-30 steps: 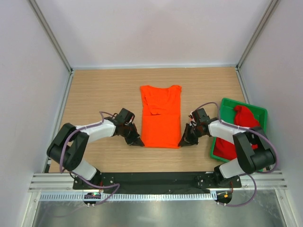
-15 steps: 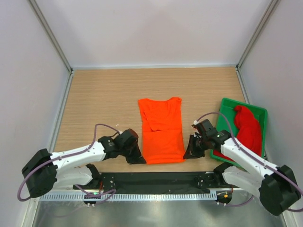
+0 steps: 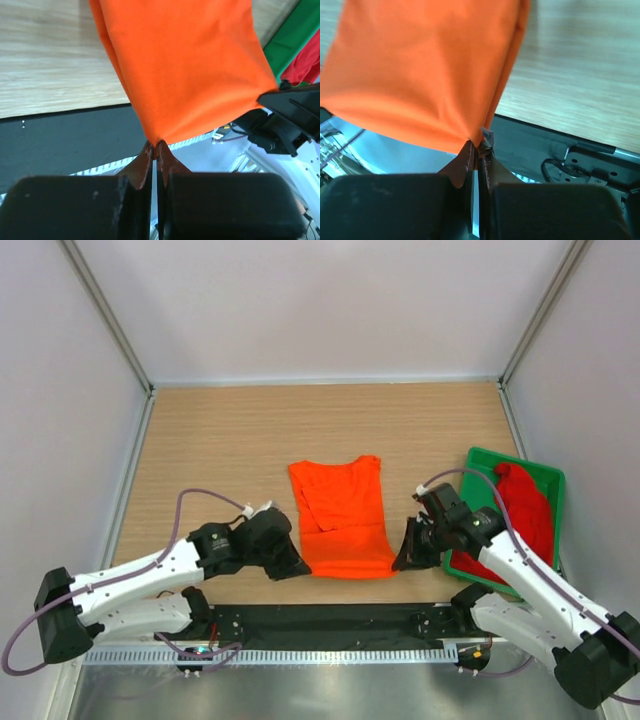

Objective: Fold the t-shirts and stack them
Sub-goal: Fold the tshirt

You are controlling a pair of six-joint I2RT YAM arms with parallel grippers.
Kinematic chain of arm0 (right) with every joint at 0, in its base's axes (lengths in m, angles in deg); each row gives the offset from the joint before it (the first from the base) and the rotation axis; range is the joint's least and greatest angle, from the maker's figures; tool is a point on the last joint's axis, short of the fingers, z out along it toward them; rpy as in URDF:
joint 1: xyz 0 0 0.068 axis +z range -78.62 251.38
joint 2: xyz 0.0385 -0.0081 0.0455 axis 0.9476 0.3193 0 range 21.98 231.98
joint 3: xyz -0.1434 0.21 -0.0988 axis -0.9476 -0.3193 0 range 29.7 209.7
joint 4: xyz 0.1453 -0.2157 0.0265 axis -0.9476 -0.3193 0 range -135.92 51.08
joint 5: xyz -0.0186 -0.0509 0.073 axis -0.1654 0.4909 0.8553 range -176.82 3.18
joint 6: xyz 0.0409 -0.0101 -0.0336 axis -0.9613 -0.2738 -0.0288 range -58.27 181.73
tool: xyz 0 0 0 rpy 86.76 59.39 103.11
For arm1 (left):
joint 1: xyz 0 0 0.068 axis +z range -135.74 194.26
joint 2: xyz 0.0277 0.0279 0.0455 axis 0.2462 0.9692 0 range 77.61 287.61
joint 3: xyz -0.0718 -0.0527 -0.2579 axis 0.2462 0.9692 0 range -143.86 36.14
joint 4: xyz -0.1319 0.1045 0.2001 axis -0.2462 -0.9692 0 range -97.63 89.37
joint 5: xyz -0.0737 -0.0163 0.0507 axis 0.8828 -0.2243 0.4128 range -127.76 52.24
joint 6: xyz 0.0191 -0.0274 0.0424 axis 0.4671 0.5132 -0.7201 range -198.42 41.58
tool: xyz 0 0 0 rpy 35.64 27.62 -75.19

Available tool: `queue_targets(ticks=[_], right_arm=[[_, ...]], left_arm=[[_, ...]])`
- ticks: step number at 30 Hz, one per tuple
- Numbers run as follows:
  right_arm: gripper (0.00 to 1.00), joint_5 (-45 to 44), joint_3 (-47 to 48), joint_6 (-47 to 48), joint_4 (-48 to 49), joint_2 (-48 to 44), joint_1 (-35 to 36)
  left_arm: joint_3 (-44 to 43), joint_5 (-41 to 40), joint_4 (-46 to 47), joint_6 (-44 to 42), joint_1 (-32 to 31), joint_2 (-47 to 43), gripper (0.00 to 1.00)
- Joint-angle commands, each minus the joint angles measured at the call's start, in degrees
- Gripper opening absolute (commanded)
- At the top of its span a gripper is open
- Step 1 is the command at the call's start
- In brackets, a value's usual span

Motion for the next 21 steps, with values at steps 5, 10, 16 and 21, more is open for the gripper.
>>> queue_targets(ticks=[5, 10, 16, 21], right_arm=[[0.01, -2.2, 15.4, 3.0, 0.4, 12.3, -2.1], [0.01, -0.5, 23.3, 6.5, 1.4, 21.2, -5.7], [0.01, 1.3, 30.6, 8.8, 0.9, 28.0, -9.4], [0.01, 2.7, 34.4, 9.6, 2.0, 33.0, -11.2]], left_arm=[[-9.9, -2.0, -7.3, -10.4, 10.9, 4.9, 0.00], [-15.2, 6.1, -6.4, -21.0, 22.0, 11.5, 0.00], [-25.7, 10.6, -7.0, -27.6, 27.2, 22.7, 0.00], [-31.4, 12.0, -6.8, -30.5, 29.0, 27.9, 0.00]])
